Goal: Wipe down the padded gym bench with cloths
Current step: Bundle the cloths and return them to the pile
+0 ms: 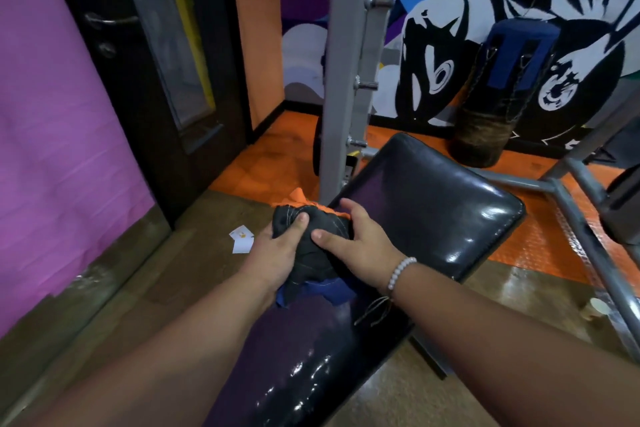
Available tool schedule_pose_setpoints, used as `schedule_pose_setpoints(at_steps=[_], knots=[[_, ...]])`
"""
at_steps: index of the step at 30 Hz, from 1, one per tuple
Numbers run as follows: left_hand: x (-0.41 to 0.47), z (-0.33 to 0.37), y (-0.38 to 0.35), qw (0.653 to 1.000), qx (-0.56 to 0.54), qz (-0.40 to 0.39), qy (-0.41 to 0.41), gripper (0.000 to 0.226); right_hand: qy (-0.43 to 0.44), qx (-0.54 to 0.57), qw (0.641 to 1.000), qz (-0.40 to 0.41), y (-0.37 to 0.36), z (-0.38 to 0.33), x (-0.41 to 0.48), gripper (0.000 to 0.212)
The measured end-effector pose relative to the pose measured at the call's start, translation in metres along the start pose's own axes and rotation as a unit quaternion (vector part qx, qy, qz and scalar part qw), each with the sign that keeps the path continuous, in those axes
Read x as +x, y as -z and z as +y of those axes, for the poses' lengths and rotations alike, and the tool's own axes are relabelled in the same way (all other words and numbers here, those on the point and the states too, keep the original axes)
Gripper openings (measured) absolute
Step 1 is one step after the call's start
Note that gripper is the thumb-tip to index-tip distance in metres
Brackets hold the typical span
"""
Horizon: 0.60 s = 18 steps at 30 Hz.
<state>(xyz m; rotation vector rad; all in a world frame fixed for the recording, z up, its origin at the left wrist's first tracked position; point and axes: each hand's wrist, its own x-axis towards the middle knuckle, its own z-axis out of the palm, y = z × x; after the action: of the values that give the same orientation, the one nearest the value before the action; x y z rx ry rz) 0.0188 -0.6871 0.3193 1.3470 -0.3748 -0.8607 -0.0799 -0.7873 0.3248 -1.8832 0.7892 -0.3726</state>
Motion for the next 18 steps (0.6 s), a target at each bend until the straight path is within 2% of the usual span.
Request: schedule_pose_setpoints(at_steps=[3, 6, 8, 11, 13, 16, 18], knots=[[-0.004, 0.002, 0.028, 0.996, -0.087, -0.007, 0.014, 0.023, 0.049, -0.017, 0.999, -0.006, -0.022, -0.015, 0.007, 0.071], [-0.007, 0.002, 0.061, 0.993, -0.108, 0.042, 0.007, 0.025, 0.090, -0.023, 0.995, -0.042, -0.044, -0.029, 0.012, 0.066], [-0.012, 0.002, 0.088, 0.990, -0.059, 0.123, -0.015, 0.015, 0.110, -0.030, 0.991, -0.064, -0.063, -0.039, 0.014, 0.066], [-0.027, 0.000, 0.130, 0.973, 0.070, 0.203, -0.088, 0.016, 0.147, -0.034, 0.983, -0.102, -0.095, -0.049, 0.016, 0.057], [-0.041, -0.003, 0.161, 0.953, 0.159, 0.216, -0.137, 0.013, 0.167, -0.046, 0.976, -0.133, -0.123, -0.056, 0.016, 0.047], [-0.067, -0.005, 0.206, 0.946, 0.199, 0.200, -0.158, 0.040, 0.188, -0.106, 0.959, -0.184, -0.168, -0.064, 0.014, 0.031], [-0.085, -0.008, 0.237, 0.947, 0.231, 0.176, -0.140, 0.048, 0.194, -0.131, 0.947, -0.222, -0.198, -0.072, 0.010, 0.015]])
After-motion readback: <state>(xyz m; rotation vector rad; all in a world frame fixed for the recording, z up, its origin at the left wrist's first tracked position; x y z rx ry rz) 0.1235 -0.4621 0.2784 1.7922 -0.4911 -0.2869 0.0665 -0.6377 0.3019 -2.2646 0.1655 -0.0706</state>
